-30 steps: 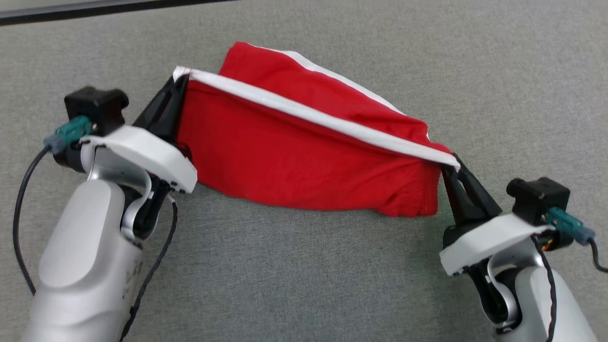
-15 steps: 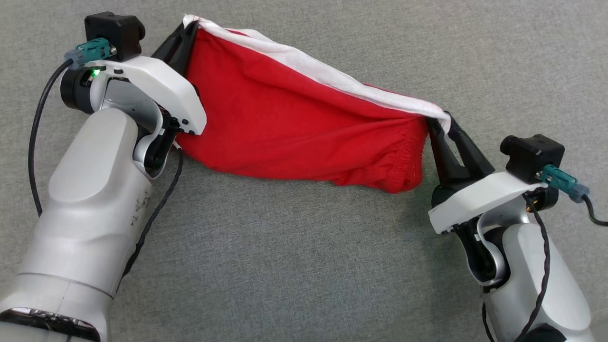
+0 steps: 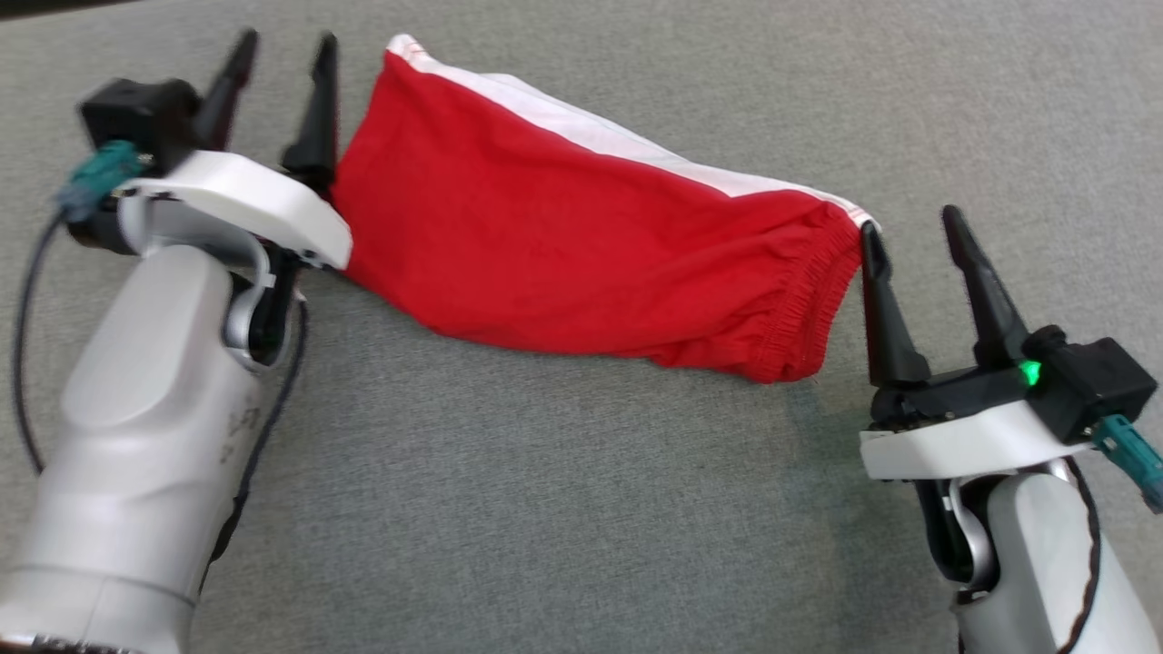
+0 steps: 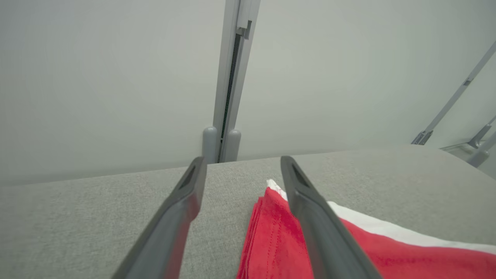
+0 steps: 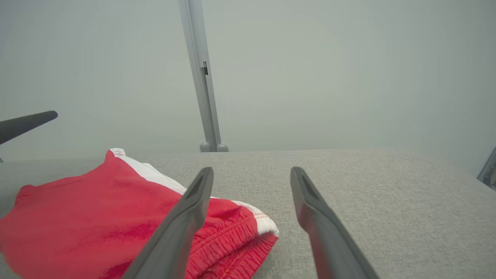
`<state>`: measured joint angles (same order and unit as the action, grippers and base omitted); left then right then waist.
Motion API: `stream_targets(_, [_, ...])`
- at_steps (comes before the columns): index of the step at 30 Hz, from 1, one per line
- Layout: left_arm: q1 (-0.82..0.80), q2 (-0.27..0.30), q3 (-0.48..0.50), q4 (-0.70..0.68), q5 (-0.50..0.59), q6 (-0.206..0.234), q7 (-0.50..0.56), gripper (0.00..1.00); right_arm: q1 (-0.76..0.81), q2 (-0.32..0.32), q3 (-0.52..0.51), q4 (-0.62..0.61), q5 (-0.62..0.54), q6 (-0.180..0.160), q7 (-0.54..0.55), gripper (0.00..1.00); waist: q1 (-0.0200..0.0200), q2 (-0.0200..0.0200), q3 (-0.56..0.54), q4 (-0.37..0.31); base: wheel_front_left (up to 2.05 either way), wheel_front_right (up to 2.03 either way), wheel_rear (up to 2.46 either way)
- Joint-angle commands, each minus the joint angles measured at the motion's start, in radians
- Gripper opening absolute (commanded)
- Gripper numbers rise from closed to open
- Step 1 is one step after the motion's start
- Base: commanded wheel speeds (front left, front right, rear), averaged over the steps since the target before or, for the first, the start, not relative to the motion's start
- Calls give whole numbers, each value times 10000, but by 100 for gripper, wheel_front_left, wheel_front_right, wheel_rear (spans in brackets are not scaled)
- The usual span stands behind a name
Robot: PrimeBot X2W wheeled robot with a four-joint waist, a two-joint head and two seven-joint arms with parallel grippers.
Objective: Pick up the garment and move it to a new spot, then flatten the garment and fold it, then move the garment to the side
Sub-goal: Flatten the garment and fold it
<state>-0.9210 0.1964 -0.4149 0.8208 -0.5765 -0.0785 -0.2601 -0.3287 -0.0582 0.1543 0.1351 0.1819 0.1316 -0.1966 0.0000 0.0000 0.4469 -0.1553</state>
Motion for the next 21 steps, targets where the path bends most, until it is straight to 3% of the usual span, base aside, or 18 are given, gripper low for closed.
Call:
stream_targets(1, [303,160,466,-739,131,238,-50,100,148,-85,-137,-223,-194,-17,-137,100,0,0,-162,204,0,0,0])
stream_targets(7, [2580,387,2105,-3963,938,961,-38,100,535,-146,-764,-815,-470,-17,-99,100,0,0,-543,635,0,0,0])
stream_targets(12, [4393,404,2908,-5806,1513,1248,-39,100,859,-170,-1186,-1115,-525,-17,122,100,0,0,-854,940,0,0,0])
stream_targets(21, [6764,434,3154,-7048,1932,1489,-39,100,1675,-174,-1336,-1462,-454,-17,562,100,0,0,-1424,1146,0,0,0])
